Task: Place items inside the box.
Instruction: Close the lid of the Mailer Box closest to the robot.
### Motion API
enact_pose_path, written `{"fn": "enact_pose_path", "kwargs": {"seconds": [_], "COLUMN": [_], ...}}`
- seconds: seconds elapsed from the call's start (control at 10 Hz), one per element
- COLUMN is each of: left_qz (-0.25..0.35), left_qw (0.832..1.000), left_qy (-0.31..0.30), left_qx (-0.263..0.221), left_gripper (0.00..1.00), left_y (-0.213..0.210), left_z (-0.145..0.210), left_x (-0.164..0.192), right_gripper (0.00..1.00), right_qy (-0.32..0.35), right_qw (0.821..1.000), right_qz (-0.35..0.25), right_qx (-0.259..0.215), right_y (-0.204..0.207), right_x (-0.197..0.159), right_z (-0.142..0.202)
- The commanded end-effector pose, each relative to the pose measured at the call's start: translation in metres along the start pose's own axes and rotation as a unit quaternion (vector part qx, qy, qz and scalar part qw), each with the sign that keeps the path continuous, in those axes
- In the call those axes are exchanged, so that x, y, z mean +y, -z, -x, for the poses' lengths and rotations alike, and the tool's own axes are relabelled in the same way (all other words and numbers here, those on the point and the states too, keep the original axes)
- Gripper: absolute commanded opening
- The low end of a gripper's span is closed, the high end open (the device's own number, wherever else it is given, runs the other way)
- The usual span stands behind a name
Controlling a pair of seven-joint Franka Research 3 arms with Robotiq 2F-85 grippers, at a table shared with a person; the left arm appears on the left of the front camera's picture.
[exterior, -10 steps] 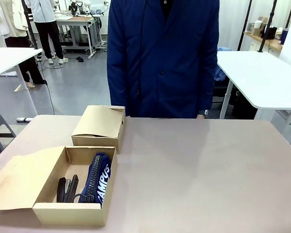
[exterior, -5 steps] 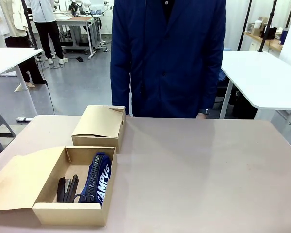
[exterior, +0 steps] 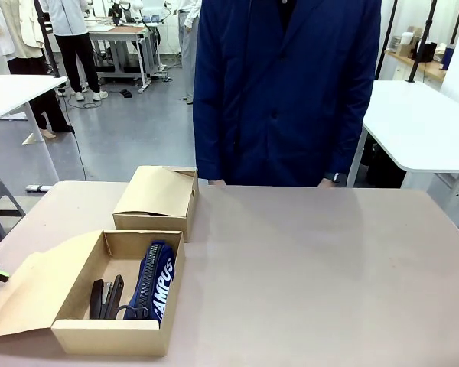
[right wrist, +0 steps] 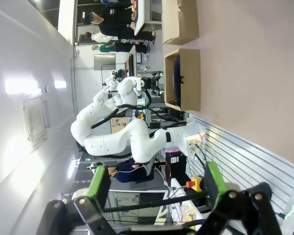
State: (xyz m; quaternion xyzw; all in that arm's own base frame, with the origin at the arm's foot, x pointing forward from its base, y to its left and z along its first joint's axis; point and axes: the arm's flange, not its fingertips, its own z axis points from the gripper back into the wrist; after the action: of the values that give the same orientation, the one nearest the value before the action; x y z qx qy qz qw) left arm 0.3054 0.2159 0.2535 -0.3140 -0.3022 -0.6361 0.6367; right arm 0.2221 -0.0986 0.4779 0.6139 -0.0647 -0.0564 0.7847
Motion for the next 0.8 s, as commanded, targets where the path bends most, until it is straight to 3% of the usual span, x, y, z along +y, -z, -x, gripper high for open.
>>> {"fn": "enact_pose_path", "kwargs": {"seconds": [0.0, 0.5, 0.7], "left_qz": [0.006, -0.004, -0.010], "left_qw": [1.000, 0.998, 0.999], "left_qy": [-0.010, -0.021, -0.025], "left_qx": [0.014, 0.053, 0.047], "left_gripper": [1.00, 1.00, 1.00], "left_y": [0.013, -0.007, -0.008], "left_z": [0.042, 0.042, 0.045], "left_x": [0.028, 0.018, 0.022], "right_gripper": [1.00, 1.00, 1.00], "right_qy": [0.000, 0.000, 0.000], "right_qw": [1.000, 1.000, 1.000], "right_qz": [-0.010, -0.010, -0.010], "right_qx": [-0.002, -0.002, -0.002], "right_y": [0.000, 0.000, 0.000], "right_x": [0.003, 0.003, 0.003], "right_z": [0.001, 0.001, 0.001]}}
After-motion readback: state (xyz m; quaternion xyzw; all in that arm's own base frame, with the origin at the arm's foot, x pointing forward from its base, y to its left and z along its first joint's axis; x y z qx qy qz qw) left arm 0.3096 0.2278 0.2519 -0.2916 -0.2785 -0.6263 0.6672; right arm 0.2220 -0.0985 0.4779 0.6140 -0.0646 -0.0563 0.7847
